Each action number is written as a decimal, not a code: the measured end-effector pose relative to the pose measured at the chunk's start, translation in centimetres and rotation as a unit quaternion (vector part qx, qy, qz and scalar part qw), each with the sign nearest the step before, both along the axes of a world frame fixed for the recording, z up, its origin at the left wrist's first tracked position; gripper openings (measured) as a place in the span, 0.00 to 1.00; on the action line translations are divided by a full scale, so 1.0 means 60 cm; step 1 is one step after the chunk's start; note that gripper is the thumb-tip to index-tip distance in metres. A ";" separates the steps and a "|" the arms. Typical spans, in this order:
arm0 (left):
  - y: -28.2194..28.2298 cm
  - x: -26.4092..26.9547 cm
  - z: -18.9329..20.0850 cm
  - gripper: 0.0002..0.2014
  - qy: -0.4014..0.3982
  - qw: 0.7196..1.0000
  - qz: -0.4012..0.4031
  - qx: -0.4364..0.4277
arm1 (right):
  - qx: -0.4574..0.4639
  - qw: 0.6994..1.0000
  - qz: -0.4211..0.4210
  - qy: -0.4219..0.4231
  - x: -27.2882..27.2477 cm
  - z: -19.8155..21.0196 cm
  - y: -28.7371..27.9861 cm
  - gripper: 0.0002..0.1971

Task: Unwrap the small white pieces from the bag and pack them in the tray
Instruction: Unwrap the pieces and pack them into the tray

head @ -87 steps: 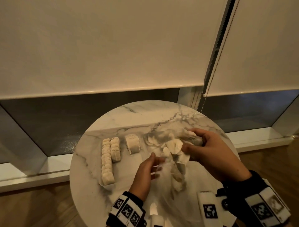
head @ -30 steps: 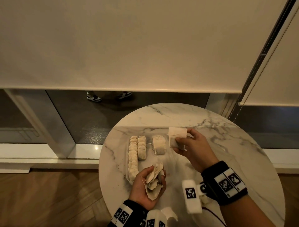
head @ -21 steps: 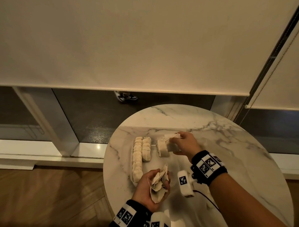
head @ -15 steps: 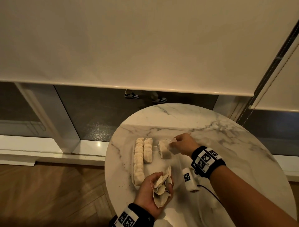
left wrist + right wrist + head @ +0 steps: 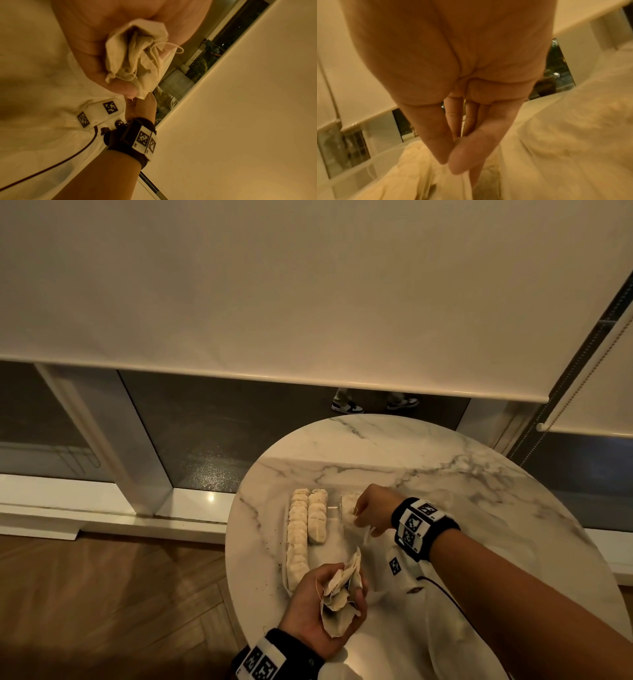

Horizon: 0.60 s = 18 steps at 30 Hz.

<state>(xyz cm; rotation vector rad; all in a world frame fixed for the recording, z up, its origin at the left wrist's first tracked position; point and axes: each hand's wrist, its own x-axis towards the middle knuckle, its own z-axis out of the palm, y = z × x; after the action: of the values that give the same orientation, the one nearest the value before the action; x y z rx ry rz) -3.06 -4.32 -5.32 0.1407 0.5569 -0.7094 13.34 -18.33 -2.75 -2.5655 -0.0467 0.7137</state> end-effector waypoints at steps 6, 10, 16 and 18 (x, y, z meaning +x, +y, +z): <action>0.009 -0.004 -0.001 0.13 -0.005 1.000 0.013 -0.010 | -0.167 0.973 0.113 -0.115 0.014 -0.004 0.017 0.09; 0.007 -0.003 0.005 0.13 -0.010 1.000 0.003 0.001 | -0.226 0.953 0.143 -0.145 0.022 -0.011 0.016 0.09; 0.008 -0.002 0.005 0.14 -0.007 1.000 0.004 0.002 | -0.238 0.943 0.150 -0.179 0.030 -0.012 0.020 0.10; 0.008 -0.001 0.004 0.13 -0.007 1.000 0.002 0.007 | -0.221 0.948 0.145 -0.179 0.032 -0.012 0.016 0.11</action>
<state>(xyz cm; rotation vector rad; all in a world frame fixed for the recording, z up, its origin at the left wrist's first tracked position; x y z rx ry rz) -3.09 -3.84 -5.08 0.1565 0.5479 -0.7000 15.29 -17.37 -3.49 -3.1366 -0.4358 0.3736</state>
